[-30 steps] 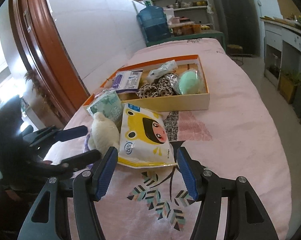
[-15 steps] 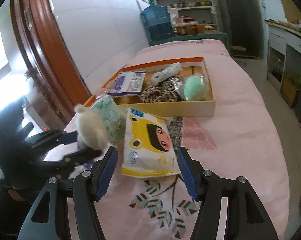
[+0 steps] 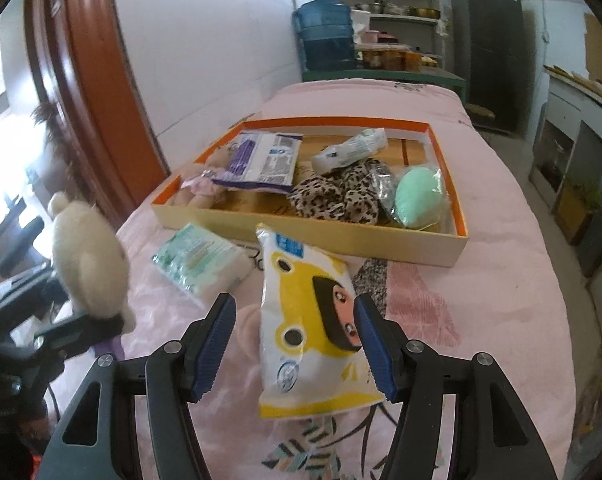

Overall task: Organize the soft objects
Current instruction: 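Grasp the white teddy bear with the left gripper while the right approaches the yellow pack, then lift the teddy bear with the left gripper while the right gripper grasps the yellow wipes pack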

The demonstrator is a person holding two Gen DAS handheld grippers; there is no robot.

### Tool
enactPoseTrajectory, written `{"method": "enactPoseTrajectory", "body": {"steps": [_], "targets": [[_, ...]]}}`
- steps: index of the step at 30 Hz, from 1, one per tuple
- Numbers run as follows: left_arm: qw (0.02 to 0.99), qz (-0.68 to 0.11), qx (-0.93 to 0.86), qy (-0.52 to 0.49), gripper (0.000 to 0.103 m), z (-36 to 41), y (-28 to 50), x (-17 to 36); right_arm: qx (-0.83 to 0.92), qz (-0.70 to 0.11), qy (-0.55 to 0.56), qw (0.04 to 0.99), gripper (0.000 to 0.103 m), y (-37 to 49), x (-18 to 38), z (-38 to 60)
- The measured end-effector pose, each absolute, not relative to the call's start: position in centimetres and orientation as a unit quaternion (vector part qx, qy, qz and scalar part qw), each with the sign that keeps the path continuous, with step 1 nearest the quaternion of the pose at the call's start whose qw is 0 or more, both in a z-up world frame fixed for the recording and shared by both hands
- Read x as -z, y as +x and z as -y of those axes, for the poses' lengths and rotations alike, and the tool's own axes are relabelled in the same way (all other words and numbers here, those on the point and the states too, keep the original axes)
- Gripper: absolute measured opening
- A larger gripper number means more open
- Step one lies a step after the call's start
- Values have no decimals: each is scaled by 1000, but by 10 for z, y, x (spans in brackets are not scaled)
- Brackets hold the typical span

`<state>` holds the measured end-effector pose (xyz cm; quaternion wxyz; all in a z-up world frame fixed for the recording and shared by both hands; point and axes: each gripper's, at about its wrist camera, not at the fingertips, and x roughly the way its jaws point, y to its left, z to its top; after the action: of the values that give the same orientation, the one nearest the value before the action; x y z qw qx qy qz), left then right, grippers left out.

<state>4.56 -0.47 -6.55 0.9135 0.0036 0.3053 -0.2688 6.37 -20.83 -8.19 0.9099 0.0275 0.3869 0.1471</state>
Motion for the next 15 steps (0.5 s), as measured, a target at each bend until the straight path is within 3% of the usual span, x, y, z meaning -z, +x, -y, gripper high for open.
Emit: {"method": "enactPoseTrajectory", "body": {"steps": [6,12,15], "targets": [[914,-313,259,-18,47,2,46,67,-130,-417,29,899,61,83,87,212],[918,-313,243,-17,47,0,45,67,-135,-418,33,898,28,87,86,210],[918,-317,240,-21,47,0,45,67,-122,-408,18,905,22,83,80,208]]}}
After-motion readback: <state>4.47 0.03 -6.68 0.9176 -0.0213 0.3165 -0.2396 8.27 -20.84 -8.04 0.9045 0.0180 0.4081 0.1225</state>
